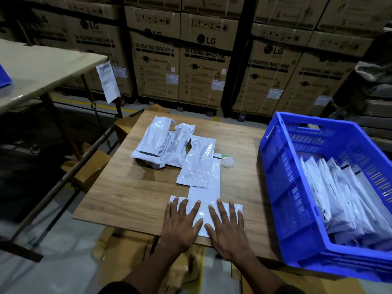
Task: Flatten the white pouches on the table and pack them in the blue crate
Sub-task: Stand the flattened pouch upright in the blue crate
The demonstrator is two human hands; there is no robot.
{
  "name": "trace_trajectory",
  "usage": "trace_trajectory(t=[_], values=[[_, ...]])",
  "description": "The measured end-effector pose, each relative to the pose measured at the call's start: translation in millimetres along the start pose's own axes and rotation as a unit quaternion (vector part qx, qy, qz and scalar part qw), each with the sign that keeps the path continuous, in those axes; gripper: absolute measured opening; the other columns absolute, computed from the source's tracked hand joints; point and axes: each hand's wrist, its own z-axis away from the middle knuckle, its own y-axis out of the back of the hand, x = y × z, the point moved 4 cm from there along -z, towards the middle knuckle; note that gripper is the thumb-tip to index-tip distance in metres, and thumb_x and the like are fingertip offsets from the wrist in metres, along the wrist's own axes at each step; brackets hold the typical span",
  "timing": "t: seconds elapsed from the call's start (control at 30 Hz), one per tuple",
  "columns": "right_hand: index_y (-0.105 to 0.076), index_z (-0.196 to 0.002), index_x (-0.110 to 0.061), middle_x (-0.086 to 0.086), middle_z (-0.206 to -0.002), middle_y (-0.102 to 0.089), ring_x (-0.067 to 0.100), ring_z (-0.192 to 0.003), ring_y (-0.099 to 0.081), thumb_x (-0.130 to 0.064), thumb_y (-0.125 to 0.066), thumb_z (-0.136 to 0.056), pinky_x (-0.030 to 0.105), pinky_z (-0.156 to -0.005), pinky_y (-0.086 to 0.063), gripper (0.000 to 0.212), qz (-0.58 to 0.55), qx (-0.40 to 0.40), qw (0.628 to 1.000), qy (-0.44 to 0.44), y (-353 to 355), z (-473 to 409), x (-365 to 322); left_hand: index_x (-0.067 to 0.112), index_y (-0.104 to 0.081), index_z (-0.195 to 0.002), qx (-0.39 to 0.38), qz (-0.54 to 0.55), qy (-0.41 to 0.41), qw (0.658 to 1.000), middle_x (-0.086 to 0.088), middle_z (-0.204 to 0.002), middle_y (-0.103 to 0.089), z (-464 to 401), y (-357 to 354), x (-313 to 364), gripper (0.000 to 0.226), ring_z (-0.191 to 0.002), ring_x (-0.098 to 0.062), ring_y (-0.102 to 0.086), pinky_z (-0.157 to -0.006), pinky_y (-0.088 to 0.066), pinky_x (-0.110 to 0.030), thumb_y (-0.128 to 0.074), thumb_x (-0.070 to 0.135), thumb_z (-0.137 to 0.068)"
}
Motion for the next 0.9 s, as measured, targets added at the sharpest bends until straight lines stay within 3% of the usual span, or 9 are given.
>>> trace_trajectory(t=[0.27, 0.5, 0.77, 0.9], values=[[-0.018, -0.159, -0.032, -0.001, -0.167, -0.009, 0.037, -0.153, -0.004, -0.06, -0.019, -0.103, 0.052, -0.119, -0.008, 0.062, -0.012, 0.003, 1.0, -0.002, -1.1, 0.0, 11.5, 0.023, -0.049, -0.151, -0.001, 0.018, 0.009, 1.0, -0.01, -0.151, -0.051, -1.8, 3.5, 2.2, 0.061, -0.144, -0.045, -0.037, -0.112, -0.034, -0.062, -0.052, 0.056, -0.099], [-0.023, -0.158, -0.028, 0.003, -0.166, -0.016, 0.041, -0.151, -0.01, -0.06, -0.018, -0.103, 0.055, -0.12, -0.01, 0.063, -0.009, -0.015, 1.0, -0.011, -1.5, -3.0, 16.9, 0.02, -0.057, -0.145, -0.005, 0.013, -0.001, 1.0, -0.009, -0.152, -0.05, -5.1, 6.2, 4.4, 0.058, -0.144, -0.05, -0.034, -0.111, -0.034, -0.062, -0.05, 0.055, -0.099], [-0.006, -0.16, -0.033, -0.001, -0.168, 0.0, 0.036, -0.153, 0.006, -0.065, -0.009, -0.101, 0.052, -0.12, 0.002, 0.067, -0.024, -0.024, 0.999, 0.0, 1.2, -0.4, 18.5, 0.03, -0.04, -0.155, -0.082, -0.007, 0.022, 0.996, 0.0, -0.165, -0.03, -5.1, 3.9, 1.6, 0.068, -0.149, -0.049, -0.022, -0.114, -0.03, -0.063, -0.031, 0.068, -0.099], [-0.008, -0.16, -0.032, -0.002, -0.168, -0.003, 0.034, -0.153, 0.002, -0.066, -0.015, -0.101, 0.05, -0.12, -0.003, 0.068, -0.012, -0.027, 0.999, 0.02, 2.3, 3.1, 23.0, 0.038, -0.035, -0.156, -0.102, -0.02, 0.022, 0.994, 0.001, -0.167, -0.025, -6.4, 3.2, 1.7, 0.066, -0.149, -0.05, -0.02, -0.116, -0.026, -0.063, -0.035, 0.069, -0.097]])
